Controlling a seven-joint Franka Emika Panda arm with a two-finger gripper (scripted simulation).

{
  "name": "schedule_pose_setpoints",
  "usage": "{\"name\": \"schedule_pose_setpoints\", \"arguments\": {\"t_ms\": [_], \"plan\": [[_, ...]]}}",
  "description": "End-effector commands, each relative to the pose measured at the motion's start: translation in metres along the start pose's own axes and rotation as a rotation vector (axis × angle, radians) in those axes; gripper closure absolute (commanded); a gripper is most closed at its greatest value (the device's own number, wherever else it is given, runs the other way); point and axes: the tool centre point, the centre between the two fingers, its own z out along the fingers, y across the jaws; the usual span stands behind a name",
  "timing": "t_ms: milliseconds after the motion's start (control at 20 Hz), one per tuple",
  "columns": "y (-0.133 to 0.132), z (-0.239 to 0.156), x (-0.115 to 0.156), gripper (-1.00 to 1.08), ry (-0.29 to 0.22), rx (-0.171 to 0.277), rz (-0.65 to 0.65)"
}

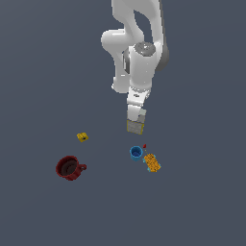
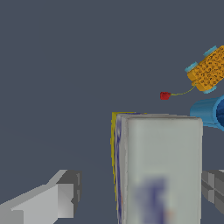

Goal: Pick up a designated object from a clutter of objects.

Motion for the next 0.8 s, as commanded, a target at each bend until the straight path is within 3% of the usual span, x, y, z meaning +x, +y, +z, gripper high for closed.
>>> {"name": "schedule_pose_setpoints", "arguments": {"t_ms": [0,200,250,750], "plan": [[0.0002,0.0067,0.0,-0.92,0.0,-0.001,0.0],[0.0002,0.0104,0.0001,-0.92,0.0,-0.001,-0.001],[0.0002,0.0104,0.0001,1.08,0.0,-0.001,-0.001],[0.0005,0.0098,0.0002,1.08,0.001,-0.002,-0.001]]}}
